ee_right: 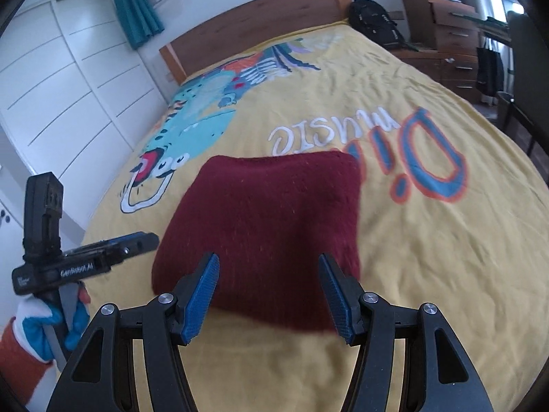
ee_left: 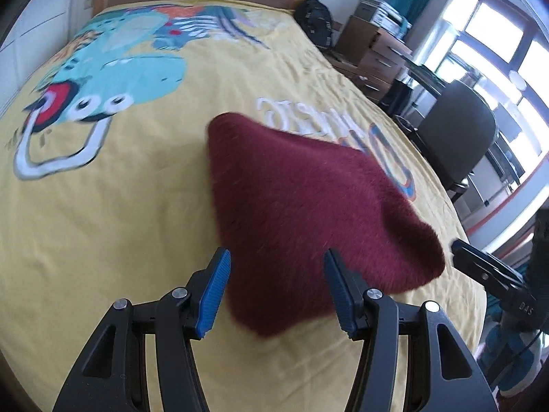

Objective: Fold small clothes
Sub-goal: 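Move both grippers to the sweater bundle's edge and close on it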

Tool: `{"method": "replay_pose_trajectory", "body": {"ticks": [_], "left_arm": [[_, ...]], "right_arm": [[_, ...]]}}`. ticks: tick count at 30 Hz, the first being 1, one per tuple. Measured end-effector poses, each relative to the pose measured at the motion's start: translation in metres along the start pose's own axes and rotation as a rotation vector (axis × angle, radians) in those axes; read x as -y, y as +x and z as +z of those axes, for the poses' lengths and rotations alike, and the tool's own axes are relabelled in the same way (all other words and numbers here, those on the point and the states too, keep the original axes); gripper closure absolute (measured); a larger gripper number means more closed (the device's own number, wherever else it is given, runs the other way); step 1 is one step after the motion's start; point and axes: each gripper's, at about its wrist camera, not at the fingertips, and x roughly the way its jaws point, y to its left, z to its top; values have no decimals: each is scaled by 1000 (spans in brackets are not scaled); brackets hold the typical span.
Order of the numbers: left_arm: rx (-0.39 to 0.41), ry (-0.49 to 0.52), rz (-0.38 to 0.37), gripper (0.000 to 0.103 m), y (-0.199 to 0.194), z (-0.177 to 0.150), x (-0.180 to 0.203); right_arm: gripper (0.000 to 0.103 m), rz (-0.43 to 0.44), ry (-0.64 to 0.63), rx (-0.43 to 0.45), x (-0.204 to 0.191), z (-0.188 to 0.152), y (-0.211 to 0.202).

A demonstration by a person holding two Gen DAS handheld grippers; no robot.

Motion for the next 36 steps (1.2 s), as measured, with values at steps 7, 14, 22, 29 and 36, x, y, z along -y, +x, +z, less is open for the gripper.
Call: {"method": "replay_pose_trajectory", "body": {"ticks": [7, 14, 22, 29, 36], "left_arm": [[-48, 62, -5, 52, 47, 4, 8], [-71, 89, -11, 44, 62, -7, 7], [-1, 46, 7, 33, 35, 7, -6], [-51, -55, 52, 31, 55, 26, -42], [-112, -111, -41, 23, 87, 36, -59]], "right_arm": [[41, 13, 32, -95, 30, -2, 57], [41, 13, 58, -143, 45, -9, 76], [30, -56, 0, -98, 34, 15, 48], [26, -75, 17, -235, 52, 22, 89], [21, 52, 56, -347, 68, 21, 128]]}}
